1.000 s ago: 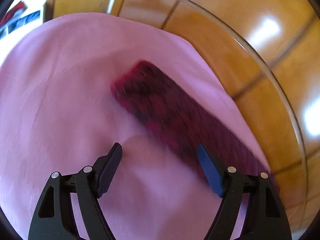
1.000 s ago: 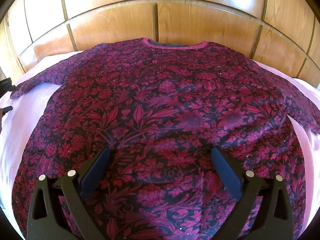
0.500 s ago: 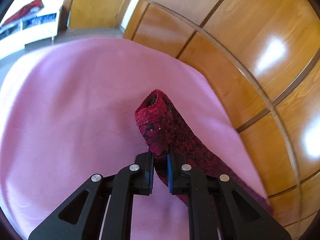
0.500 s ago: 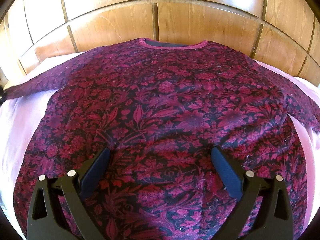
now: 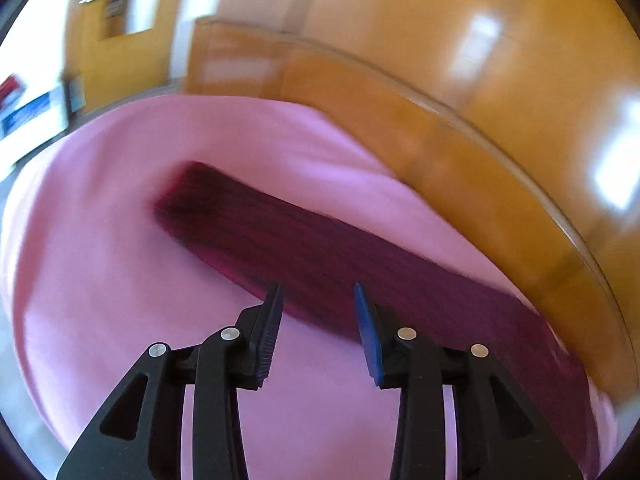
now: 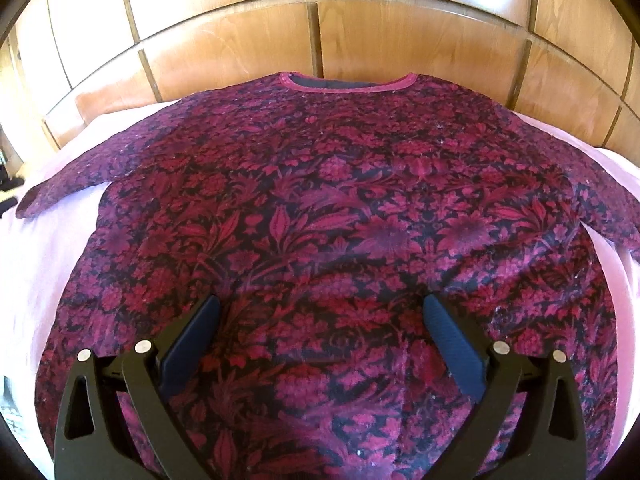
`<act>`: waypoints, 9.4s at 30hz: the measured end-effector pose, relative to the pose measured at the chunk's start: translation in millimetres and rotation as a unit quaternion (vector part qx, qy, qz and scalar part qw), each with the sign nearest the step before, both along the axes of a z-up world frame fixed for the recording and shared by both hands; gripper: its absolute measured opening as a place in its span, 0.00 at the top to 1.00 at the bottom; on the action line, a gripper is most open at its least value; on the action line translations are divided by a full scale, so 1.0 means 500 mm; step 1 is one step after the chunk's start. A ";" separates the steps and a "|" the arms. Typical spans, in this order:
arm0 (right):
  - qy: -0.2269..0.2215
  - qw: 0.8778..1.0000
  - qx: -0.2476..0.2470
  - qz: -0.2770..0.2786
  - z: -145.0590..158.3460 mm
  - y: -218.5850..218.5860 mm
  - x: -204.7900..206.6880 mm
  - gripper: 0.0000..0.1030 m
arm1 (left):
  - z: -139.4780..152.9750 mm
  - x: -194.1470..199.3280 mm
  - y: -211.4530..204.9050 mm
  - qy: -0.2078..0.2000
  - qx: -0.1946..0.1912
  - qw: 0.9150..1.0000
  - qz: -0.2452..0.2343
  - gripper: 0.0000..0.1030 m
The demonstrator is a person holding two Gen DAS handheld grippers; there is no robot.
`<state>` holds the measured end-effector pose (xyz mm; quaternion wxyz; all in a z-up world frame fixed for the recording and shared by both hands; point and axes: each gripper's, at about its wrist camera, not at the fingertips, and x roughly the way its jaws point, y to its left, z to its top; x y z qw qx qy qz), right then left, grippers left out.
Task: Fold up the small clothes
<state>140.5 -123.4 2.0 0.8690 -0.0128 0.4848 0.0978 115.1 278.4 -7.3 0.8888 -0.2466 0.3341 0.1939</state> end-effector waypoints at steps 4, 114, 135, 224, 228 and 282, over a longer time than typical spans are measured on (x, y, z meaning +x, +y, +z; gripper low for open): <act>0.004 1.000 0.022 0.016 0.007 -0.022 -0.033 0.02 | 0.003 -0.025 -0.199 -0.012 0.000 0.990 -0.137 0.66; -0.001 0.993 0.034 -0.111 0.078 -0.268 0.144 0.62 | -0.083 0.270 -0.372 0.065 0.001 0.982 -0.175 0.84; -0.014 0.994 -0.049 -0.097 0.012 -0.181 0.328 0.47 | -0.121 0.296 -0.386 0.079 0.073 0.977 -0.182 0.73; 0.024 0.985 0.171 0.022 0.077 0.029 0.093 0.29 | -0.043 0.010 -0.322 -0.012 -0.023 0.977 -0.212 0.19; 0.079 0.981 0.172 0.031 0.022 0.106 0.143 0.40 | -0.070 0.013 -0.265 0.022 -0.012 0.990 -0.141 0.19; -0.080 0.994 0.031 -0.068 0.148 -0.169 0.161 0.62 | 0.021 0.269 -0.293 -0.026 0.037 0.973 -0.226 0.32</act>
